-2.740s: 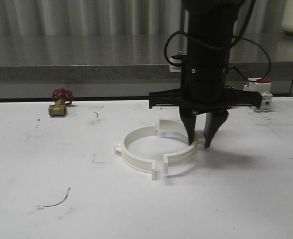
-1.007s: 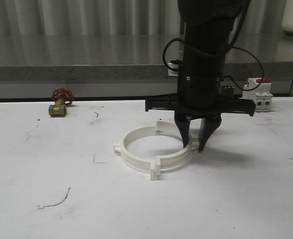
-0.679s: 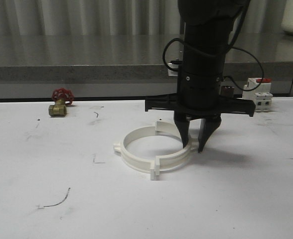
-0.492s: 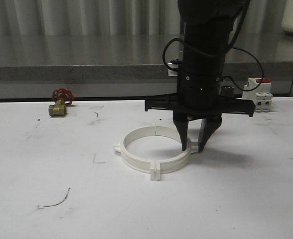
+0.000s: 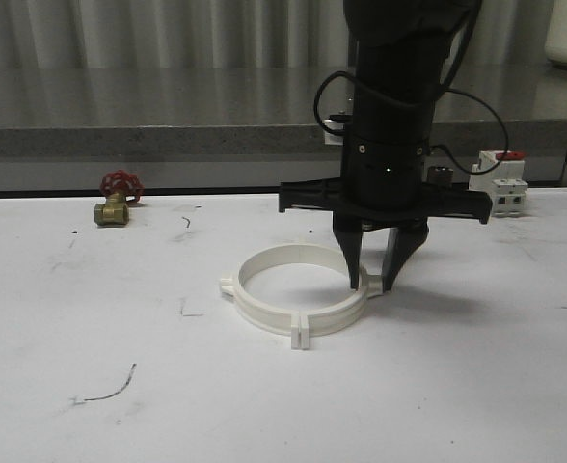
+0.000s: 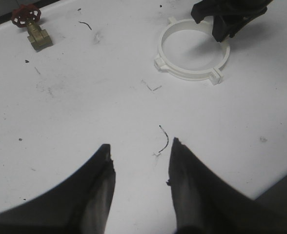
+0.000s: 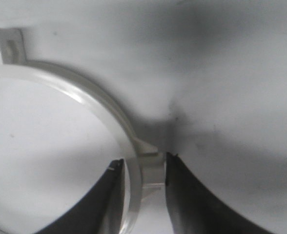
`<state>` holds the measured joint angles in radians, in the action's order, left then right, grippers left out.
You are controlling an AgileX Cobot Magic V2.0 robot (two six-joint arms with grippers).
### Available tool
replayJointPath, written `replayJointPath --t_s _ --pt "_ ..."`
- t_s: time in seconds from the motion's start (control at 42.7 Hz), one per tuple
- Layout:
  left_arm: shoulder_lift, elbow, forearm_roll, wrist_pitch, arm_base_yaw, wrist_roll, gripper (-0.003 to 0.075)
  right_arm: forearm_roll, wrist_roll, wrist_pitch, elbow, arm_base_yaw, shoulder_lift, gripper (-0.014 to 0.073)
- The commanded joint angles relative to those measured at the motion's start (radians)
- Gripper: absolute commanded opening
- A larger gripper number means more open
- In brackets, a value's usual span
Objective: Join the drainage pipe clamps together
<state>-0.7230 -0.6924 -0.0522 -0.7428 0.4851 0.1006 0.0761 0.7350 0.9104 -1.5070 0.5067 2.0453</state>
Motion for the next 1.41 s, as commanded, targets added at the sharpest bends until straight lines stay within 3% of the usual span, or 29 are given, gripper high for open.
replayJointPath --t_s 0.0,0.234,0.445,0.679,0.937,1.382 --pt "0.005 -0.025 -0.007 0.068 0.0 -0.001 0.0258 0.006 -0.002 0.027 -0.059 -0.002 -0.091 0.0251" --pt "0.005 -0.025 -0.007 0.068 0.0 -0.001 0.0258 0.166 -0.058 0.173 -0.118 -0.002 -0.242 0.0251" --pt "0.005 -0.025 -0.007 0.068 0.0 -0.001 0.0258 0.157 -0.4 0.209 -0.112 -0.002 -0.451 0.0251" --pt "0.005 -0.025 -0.007 0.068 0.0 -0.001 0.0258 0.07 -0.601 0.184 0.011 -0.002 -0.682 0.0251" --pt "0.005 -0.025 -0.007 0.068 0.0 -0.001 0.0258 -0.016 -0.626 0.118 0.245 -0.002 -0.93 0.0248" --pt "0.005 -0.025 -0.007 0.068 0.0 -0.001 0.0258 -0.017 -0.628 0.104 0.597 -0.002 -1.435 0.0248"
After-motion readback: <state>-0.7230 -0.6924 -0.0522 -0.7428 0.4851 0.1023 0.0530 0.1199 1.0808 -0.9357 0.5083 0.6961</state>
